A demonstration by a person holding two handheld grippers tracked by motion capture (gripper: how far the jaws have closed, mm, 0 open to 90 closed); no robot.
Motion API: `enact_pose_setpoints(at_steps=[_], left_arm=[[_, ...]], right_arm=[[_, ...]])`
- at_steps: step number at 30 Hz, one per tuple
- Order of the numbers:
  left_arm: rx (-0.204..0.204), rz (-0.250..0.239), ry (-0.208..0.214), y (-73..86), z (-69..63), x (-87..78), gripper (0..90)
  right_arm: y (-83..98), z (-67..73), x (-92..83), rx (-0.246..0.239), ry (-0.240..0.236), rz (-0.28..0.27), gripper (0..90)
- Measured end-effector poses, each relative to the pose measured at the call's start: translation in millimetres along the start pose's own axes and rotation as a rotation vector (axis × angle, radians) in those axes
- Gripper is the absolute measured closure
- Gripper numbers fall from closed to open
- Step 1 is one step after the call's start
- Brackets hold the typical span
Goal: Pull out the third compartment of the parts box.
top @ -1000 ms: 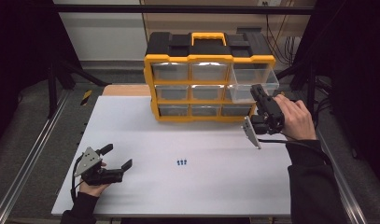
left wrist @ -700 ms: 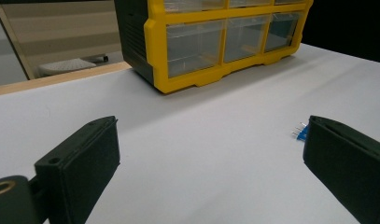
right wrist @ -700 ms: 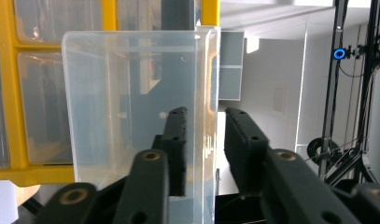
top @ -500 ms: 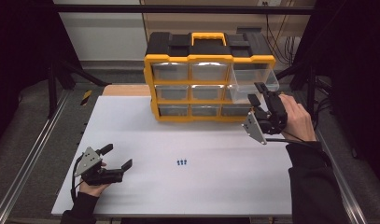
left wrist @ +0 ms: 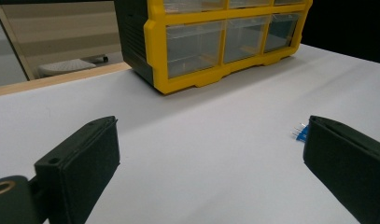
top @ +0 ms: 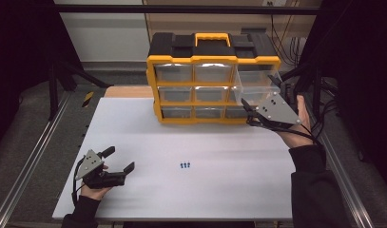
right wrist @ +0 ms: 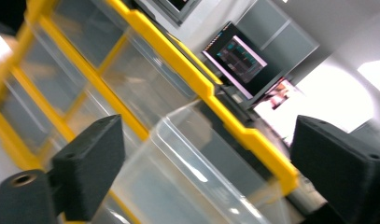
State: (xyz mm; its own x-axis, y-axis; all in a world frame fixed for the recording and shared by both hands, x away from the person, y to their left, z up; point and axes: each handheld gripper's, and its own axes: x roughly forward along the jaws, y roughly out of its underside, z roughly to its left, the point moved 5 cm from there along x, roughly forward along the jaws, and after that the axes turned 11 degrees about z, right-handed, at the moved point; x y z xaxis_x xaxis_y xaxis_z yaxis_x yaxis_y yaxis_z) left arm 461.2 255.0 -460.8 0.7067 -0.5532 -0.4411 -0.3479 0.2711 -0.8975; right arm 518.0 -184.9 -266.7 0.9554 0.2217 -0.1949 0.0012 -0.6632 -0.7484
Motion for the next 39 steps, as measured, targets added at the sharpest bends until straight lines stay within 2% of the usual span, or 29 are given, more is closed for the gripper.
enact_pose_setpoints(at_steps=[1,2,3,4,5,8,9,10,13,16,17,18,20,21,22,23,25,27,31,32,34,39], left_arm=[[0.0,0.0,0.001,0.0,0.0,0.0,3.2],[-0.001,-0.001,0.001,0.0,0.0,0.0,3.2],[-0.001,0.0,0.001,0.0,0.1,0.0,3.2],[-0.002,0.0,0.001,0.1,0.2,0.1,3.2],[-0.003,0.0,0.0,0.1,0.4,0.2,3.2],[-0.005,0.0,0.001,0.3,0.7,0.4,3.1],[-0.004,0.0,0.001,0.3,0.7,0.4,3.1],[-0.006,-0.001,0.002,0.3,0.6,0.5,3.1],[-0.006,-0.001,0.002,0.2,0.7,0.4,3.1],[-0.006,-0.001,0.002,0.1,0.8,0.3,3.0],[-0.007,-0.001,0.002,0.1,0.8,0.3,3.0],[-0.007,-0.001,0.002,0.1,0.8,0.3,3.0],[-0.009,-0.001,0.002,0.4,0.8,0.5,3.0],[-0.006,0.0,0.001,0.5,1.0,0.6,3.0],[-0.006,0.0,0.0,0.6,1.0,0.6,3.0],[-0.006,0.0,0.001,0.5,1.0,0.3,3.0],[-0.009,-0.001,0.001,0.5,1.1,0.0,3.0],[-0.011,0.0,0.001,0.7,1.6,0.1,3.0],[-0.007,0.001,0.0,0.7,1.5,0.3,3.0],[-0.007,0.001,0.0,0.7,1.5,0.3,3.0],[-0.008,0.0,-0.001,0.7,1.7,0.2,3.0],[-0.009,0.001,0.0,1.0,2.0,0.5,3.0]], right_arm=[[-0.4,-0.1,-0.1,0.03,-0.017,0.0,7.5],[-0.6,0.4,-0.8,0.094,-0.063,0.0,5.9],[-0.6,0.4,-0.8,0.094,-0.063,0.0,5.9],[0.1,0.6,-1.7,0.159,-0.109,-0.001,5.4],[0.1,0.6,-1.7,0.159,-0.109,-0.001,5.4],[2.2,0.0,-3.5,0.267,-0.17,0.001,4.9],[4.1,-0.2,-5.8,0.324,-0.198,-0.002,4.6],[4.1,-0.2,-5.8,0.324,-0.198,-0.002,4.6],[9.3,1.8,-12.2,0.388,-0.226,-0.005,4.5],[13.1,4.3,-14.9,0.407,-0.239,-0.003,4.6],[15.1,5.8,-15.9,0.427,-0.243,-0.001,4.0],[18.8,11.3,-18.7,0.459,-0.272,-0.023,4.5],[21.1,14.5,-19.5,0.469,-0.279,-0.025,4.2],[26.4,22.0,-19.5,0.485,-0.297,-0.029,4.4],[26.4,22.0,-19.5,0.485,-0.297,-0.029,4.4],[32.7,28.5,-18.7,0.504,-0.308,-0.025,4.4],[36.0,31.3,-18.3,0.509,-0.309,-0.021,4.4],[44.4,40.0,-18.5,0.524,-0.3,-0.01,4.3],[54.3,56.9,-18.3,0.514,-0.315,0.026,4.6],[54.3,56.9,-18.3,0.514,-0.315,0.026,4.6],[59.9,67.2,-17.8,0.539,-0.349,0.03,4.6],[65.9,75.3,-17.9,0.545,-0.35,0.041,4.4]])
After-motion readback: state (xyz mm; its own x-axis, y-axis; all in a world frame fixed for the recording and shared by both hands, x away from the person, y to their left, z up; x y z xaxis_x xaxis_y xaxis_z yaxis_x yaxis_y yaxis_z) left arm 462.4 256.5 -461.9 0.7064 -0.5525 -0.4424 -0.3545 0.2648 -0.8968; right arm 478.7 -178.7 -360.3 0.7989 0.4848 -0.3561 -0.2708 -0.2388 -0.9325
